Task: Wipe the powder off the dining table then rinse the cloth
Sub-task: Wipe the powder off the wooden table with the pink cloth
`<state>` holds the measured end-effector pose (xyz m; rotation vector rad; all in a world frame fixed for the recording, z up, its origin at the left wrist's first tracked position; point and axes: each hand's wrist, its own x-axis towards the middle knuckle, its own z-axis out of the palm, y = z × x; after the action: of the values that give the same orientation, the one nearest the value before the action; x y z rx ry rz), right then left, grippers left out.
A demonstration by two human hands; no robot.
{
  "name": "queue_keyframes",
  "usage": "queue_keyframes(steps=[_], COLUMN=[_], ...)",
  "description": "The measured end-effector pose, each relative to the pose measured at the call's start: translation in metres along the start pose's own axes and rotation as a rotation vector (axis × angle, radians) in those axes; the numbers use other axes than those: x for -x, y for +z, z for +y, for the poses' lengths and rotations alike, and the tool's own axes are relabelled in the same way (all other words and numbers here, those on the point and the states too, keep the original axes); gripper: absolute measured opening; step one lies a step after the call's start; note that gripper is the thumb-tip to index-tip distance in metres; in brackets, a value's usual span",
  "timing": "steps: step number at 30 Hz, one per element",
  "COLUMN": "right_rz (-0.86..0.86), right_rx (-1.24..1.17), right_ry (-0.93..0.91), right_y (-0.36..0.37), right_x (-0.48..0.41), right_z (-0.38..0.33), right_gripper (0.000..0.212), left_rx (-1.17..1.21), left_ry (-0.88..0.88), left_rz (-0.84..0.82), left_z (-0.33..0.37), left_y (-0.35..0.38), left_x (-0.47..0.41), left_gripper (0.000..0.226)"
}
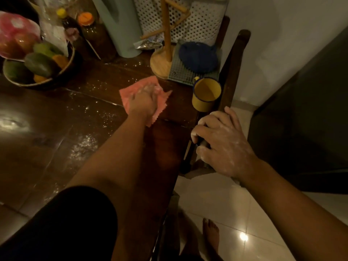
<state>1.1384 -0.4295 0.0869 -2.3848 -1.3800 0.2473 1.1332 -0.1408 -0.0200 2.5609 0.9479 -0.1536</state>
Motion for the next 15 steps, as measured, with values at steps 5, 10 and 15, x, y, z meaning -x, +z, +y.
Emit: queue_keyframes(steps=[5, 10, 15], right_rz=[0.016, -0.008, -0.044], right_rx=[-0.026, -0.044, -0.04], right_ry=[0.019, 0.03, 0.079], right_y=[0.002, 0.002, 0.0], right_x=[0.0, 0.0, -0.001], right_z=[-0.001, -0.001, -0.004], right_gripper=[0.024, 0.022, 0.027], left_rx=[-0.146, -0.19, -0.246], left_ry=[0.294, 0.666, 0.455], left_rz=[-0.115, -0.33, -0.225], left_z=[0.006, 0.005, 0.01], left_y=[0.012, 0.021, 0.007], left_x=[0.025, 0.051, 0.002], left_gripper=[0.049, 0.052, 0.061])
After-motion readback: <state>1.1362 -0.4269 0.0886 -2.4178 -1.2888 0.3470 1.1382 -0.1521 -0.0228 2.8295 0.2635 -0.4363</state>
